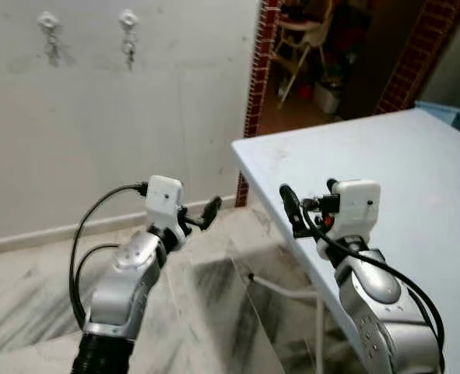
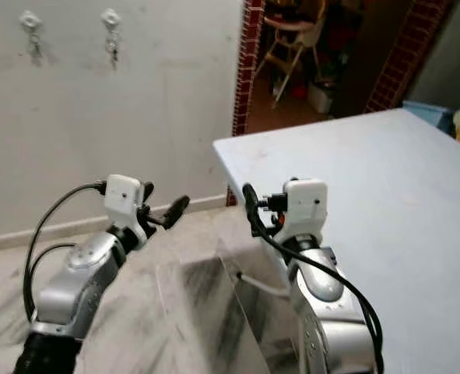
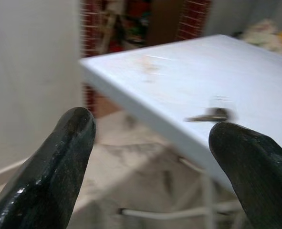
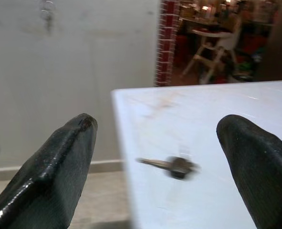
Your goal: Hang keys on a hook
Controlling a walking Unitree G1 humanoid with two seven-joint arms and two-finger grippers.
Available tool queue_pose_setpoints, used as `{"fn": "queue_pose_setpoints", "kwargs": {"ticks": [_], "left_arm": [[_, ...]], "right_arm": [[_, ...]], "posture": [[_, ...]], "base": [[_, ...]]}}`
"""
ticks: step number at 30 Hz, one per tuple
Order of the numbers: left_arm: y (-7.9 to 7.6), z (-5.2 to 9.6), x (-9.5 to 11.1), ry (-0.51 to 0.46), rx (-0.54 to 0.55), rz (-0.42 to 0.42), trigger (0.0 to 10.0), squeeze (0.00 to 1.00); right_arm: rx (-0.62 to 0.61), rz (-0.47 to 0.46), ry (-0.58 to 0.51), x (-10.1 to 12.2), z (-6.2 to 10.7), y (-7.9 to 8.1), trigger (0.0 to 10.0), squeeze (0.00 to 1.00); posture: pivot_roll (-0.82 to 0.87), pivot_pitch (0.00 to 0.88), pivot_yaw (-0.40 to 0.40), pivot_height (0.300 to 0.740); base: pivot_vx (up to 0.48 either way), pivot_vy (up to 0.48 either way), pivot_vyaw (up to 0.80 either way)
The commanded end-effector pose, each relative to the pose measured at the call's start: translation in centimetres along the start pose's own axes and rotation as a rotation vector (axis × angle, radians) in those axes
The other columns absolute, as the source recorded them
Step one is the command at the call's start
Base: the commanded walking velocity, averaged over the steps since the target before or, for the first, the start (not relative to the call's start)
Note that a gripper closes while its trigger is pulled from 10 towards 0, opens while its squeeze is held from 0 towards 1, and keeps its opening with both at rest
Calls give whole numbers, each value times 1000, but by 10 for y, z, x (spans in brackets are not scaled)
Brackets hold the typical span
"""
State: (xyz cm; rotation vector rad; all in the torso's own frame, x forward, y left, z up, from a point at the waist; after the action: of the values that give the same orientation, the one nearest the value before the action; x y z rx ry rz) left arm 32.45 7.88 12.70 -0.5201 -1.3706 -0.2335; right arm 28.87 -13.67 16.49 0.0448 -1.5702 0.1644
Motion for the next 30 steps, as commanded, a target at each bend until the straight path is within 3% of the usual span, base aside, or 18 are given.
{"fn": "queue_pose_setpoints", "kwargs": {"ticks": [1,14,19,22,30], "left_arm": [[9,2,7,-9,23,-13,10000,0],[16,1,11,-2,34,-14,10000,0],[18,1,11,2,36,-19,10000,0],[29,9,1,41,54,-31,10000,0],[31,12,-2,53,55,-38,10000,0]], "right_arm": [[10,-8,-16,5,-3,5,10000,0],[2,-18,-17,2,-6,8,10000,0],[-33,-4,-1,-1,-8,3,10000,0],[-123,31,93,-22,-8,-14,10000,0],[-128,24,96,-24,-9,-13,10000,0]], "posture": [[54,0,-30,740],[74,0,-16,740],[74,0,-16,740],[84,0,-19,740],[87,0,-17,740]], "base": [[0,0,0],[0,0,0],[0,0,0],[0,0,0],[0,204,0]]}}
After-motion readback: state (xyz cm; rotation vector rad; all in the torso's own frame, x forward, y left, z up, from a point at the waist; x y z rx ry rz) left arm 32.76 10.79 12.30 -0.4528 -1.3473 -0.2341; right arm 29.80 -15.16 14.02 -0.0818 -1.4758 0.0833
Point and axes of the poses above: a point about 5 cm out from each wrist's last joint towards the gripper, its own z axis pointing back from the gripper into the wrist, its own x axis along the axis of the wrist's last joint, y = z × x, the point moved 3 cm from there along -z, pointing out of the wrist towards the gripper, and after that the axes turned 5 degrees about z, right-handed, at the moved point
